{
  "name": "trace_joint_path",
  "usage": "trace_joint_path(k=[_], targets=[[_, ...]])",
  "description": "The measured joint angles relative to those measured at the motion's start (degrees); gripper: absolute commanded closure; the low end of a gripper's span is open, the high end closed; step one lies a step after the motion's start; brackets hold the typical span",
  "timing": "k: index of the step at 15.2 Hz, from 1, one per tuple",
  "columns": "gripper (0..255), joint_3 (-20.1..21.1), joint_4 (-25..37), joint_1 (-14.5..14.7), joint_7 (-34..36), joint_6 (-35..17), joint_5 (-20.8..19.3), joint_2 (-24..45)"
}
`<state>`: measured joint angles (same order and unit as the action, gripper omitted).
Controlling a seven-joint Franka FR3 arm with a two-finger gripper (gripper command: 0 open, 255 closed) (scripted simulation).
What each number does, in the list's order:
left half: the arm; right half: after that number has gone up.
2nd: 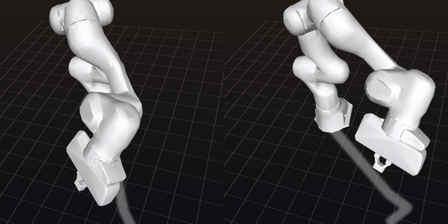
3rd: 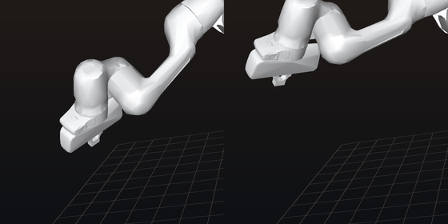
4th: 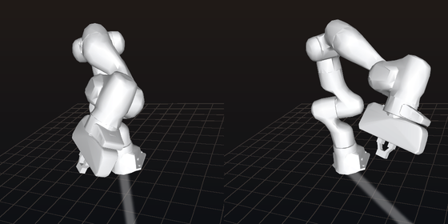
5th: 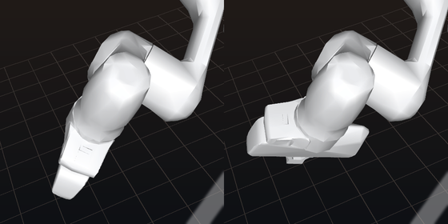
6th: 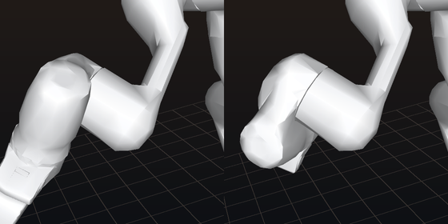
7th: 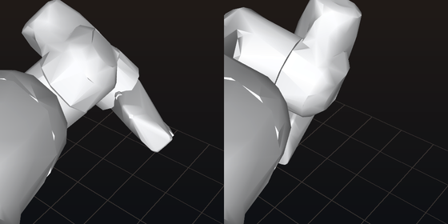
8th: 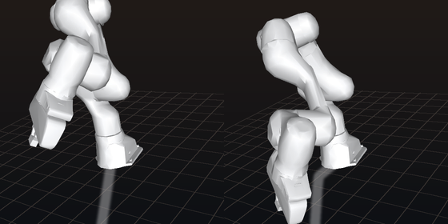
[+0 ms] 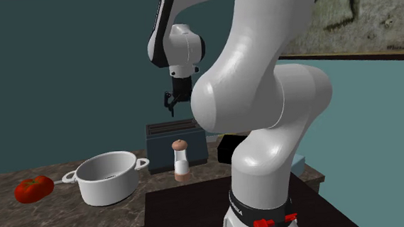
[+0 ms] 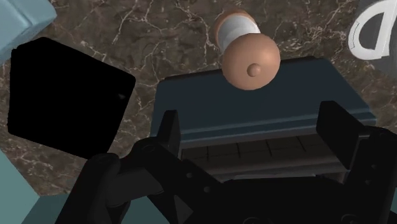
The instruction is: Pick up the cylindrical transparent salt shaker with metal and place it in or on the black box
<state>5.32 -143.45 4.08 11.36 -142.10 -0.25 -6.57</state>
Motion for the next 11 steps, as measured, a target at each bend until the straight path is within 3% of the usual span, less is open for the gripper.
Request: trace_joint_path(k=[7, 11], targets=[[0, 0.5, 5.2, 0.8, 2.5, -10.1, -2.6, 16.5], [0, 0.2, 6.7, 1.4, 3.5, -13.3, -3.6, 21.6]])
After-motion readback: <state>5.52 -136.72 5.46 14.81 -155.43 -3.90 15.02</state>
